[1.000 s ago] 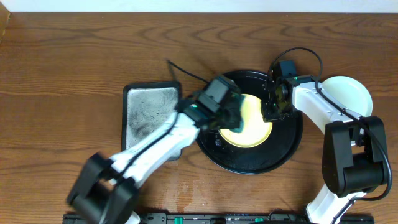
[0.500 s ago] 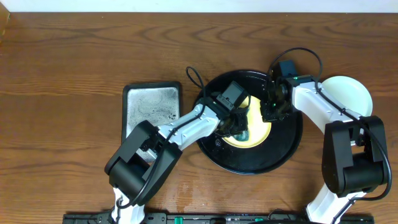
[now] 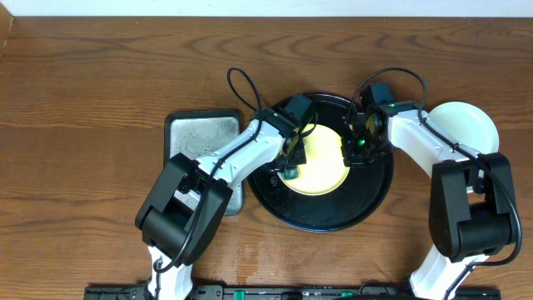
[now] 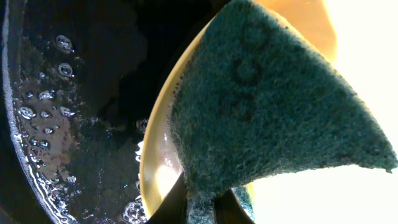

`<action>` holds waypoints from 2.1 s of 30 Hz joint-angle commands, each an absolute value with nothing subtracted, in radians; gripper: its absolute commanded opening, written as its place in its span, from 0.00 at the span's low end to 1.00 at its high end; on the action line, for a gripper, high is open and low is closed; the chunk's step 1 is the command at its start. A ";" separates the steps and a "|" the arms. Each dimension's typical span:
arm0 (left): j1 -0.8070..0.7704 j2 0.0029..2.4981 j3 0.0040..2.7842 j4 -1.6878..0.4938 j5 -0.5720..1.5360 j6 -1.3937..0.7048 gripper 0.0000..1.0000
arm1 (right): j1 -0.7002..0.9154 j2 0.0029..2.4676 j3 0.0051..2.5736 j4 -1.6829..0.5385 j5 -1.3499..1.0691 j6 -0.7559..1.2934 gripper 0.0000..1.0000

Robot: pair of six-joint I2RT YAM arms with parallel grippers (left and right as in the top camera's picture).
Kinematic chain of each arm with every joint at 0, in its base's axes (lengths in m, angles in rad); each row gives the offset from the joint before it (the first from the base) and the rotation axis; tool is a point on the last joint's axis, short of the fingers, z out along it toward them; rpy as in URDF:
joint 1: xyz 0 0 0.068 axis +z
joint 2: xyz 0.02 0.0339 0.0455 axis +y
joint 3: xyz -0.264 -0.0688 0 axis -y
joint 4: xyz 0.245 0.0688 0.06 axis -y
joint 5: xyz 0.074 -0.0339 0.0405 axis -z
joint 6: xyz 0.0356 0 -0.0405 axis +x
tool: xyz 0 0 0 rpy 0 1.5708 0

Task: Clean dirty plates on tray and stack at the side
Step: 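Scrub the held yellow plate with the sponge in the left gripper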

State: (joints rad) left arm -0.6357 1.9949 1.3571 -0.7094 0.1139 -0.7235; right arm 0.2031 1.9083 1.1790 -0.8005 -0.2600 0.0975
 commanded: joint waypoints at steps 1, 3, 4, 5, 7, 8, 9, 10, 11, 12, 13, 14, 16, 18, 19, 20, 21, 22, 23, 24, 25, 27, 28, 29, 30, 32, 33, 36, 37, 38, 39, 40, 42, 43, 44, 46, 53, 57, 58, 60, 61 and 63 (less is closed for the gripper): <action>-0.595 2.055 1.333 -0.712 0.002 -0.717 0.07 | 0.198 1.930 1.165 -0.805 -0.168 0.080 0.01; -0.597 2.060 1.333 -0.670 0.150 -0.723 0.07 | 0.198 1.930 1.165 -0.805 -0.168 0.080 0.01; -0.601 2.065 1.333 -0.641 0.231 -0.723 0.08 | 0.198 1.930 1.165 -0.805 -0.168 0.080 0.01; -0.607 2.068 1.333 -0.611 0.305 -0.723 0.07 | 0.198 1.930 1.165 -0.805 -0.168 0.080 0.01; -0.624 2.078 1.333 -0.548 0.420 -0.723 0.08 | 0.198 1.930 1.165 -0.805 -0.169 0.080 0.01; -0.635 2.082 1.333 -0.520 0.465 -0.723 0.07 | 0.198 1.930 1.165 -0.805 -0.169 0.080 0.01; -0.646 2.086 1.333 -0.498 0.493 -0.723 0.08 | 0.198 1.930 1.165 -0.805 -0.169 0.080 0.01; -0.658 2.088 1.333 -0.479 0.510 -0.723 0.08 | 0.198 1.930 1.165 -0.805 -0.169 0.080 0.01; -0.670 2.091 1.333 -0.466 0.513 -0.723 0.08 | 0.198 1.930 1.165 -0.805 -0.169 0.080 0.01; -0.681 2.091 1.333 -0.459 0.513 -0.723 0.08 | 0.198 1.930 1.165 -0.805 -0.169 0.080 0.01; -0.691 2.091 1.333 -0.455 0.513 -0.723 0.08 | 0.198 1.930 1.165 -0.805 -0.169 0.080 0.01; -0.703 2.091 1.333 -0.453 0.513 -0.724 0.08 | 0.198 1.930 1.165 -0.805 -0.169 0.081 0.01; -0.714 2.091 1.333 -0.453 0.513 -0.726 0.08 | 0.198 1.930 1.165 -0.805 -0.169 0.080 0.01; -0.723 2.091 1.333 -0.453 0.520 -0.744 0.08 | 0.198 1.930 1.165 -0.805 -0.169 0.080 0.01; -0.727 2.091 1.333 -0.444 0.538 -0.745 0.08 | 0.198 1.930 1.165 -0.805 -0.169 0.081 0.01; -0.730 2.091 1.333 -0.434 0.561 -0.746 0.08 | 0.198 1.930 1.165 -0.805 -0.169 0.081 0.01; -0.733 2.091 1.333 -0.426 0.577 -0.746 0.08 | 0.198 1.930 1.165 -0.805 -0.169 0.081 0.01; -0.737 2.091 1.333 -0.420 0.585 -0.746 0.08 | 0.198 1.930 1.165 -0.805 -0.169 0.081 0.01; -0.738 2.091 1.333 -0.420 0.585 -0.745 0.08 | 0.198 1.930 1.165 -0.805 -0.169 0.081 0.01; -0.739 2.091 1.333 -0.422 0.584 -0.741 0.08 | 0.198 1.930 1.165 -0.805 -0.169 0.081 0.01; -0.738 2.091 1.333 -0.426 0.583 -0.733 0.08 | 0.198 1.930 1.165 -0.805 -0.169 0.081 0.01; -0.728 2.091 1.332 -0.448 0.554 -0.730 0.08 | 0.198 1.930 1.164 -0.808 -0.169 0.081 0.01; -0.720 2.091 1.332 -0.470 0.528 -0.730 0.08 | 0.198 1.930 1.165 -0.808 -0.169 0.081 0.01; -0.710 2.091 1.332 -0.491 0.504 -0.730 0.08 | 0.198 1.930 1.164 -0.809 -0.169 0.081 0.01; -0.693 2.091 1.332 -0.526 0.465 -0.730 0.08 | 0.198 1.930 1.165 -0.809 -0.169 0.081 0.01; -0.661 2.091 1.332 -0.595 0.383 -0.730 0.07 | 0.198 1.930 1.165 -0.809 -0.169 0.081 0.01; -0.643 2.091 1.332 -0.632 0.338 -0.729 0.07 | 0.198 1.930 1.165 -0.809 -0.169 0.080 0.01; -0.595 2.091 1.338 -0.733 0.186 -0.707 0.08 | 0.198 1.930 1.165 -0.810 -0.169 0.081 0.01; -0.581 2.090 1.344 -0.763 0.137 -0.707 0.07 | 0.198 1.930 1.164 -0.810 -0.169 0.080 0.01; -0.569 2.089 1.351 -0.785 0.098 -0.696 0.08 | 0.198 1.930 1.165 -0.810 -0.169 0.080 0.01; -0.561 2.088 1.360 -0.799 0.071 -0.678 0.07 | 0.198 1.930 1.165 -0.810 -0.169 0.080 0.01; -0.556 2.084 1.370 -0.810 0.050 -0.664 0.07 | 0.198 1.930 1.165 -0.809 -0.169 0.080 0.01; -0.555 2.070 1.390 -0.827 0.014 -0.646 0.08 | 0.198 1.930 1.164 -0.808 -0.169 0.080 0.01; -0.556 2.061 1.398 -0.831 0.005 -0.640 0.07 | 0.198 1.930 1.165 -0.809 -0.169 0.080 0.01; -0.558 2.050 1.404 -0.830 0.006 -0.627 0.08 | 0.198 1.930 1.165 -0.809 -0.169 0.080 0.01; -0.562 2.026 1.412 -0.831 0.006 -0.620 0.08 | 0.198 1.930 1.164 -0.809 -0.169 0.080 0.01; -0.562 1.850 1.412 -0.863 0.014 -0.602 0.08 | 0.198 1.930 1.165 -0.812 -0.161 0.080 0.01; -0.559 1.737 1.412 -0.926 0.014 -0.595 0.07 | 0.198 1.930 1.165 -0.814 -0.162 0.080 0.01; -0.555 1.708 1.412 -0.946 0.014 -0.595 0.07 | 0.198 1.930 1.165 -0.813 -0.161 0.080 0.01; -0.542 1.656 1.412 -0.999 0.012 -0.594 0.07 | 0.198 1.930 1.165 -0.812 -0.162 0.080 0.02; -0.531 1.633 1.412 -1.030 0.006 -0.593 0.07 | 0.198 1.930 1.165 -0.813 -0.162 0.080 0.01; -0.503 1.597 1.410 -1.091 -0.035 -0.573 0.07 | 0.198 1.930 1.164 -0.813 -0.162 0.080 0.01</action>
State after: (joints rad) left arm -0.5415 1.6444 1.4170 -1.0428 0.0383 -0.6056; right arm 0.2008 1.9083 1.1790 -0.8032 -0.2359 0.0975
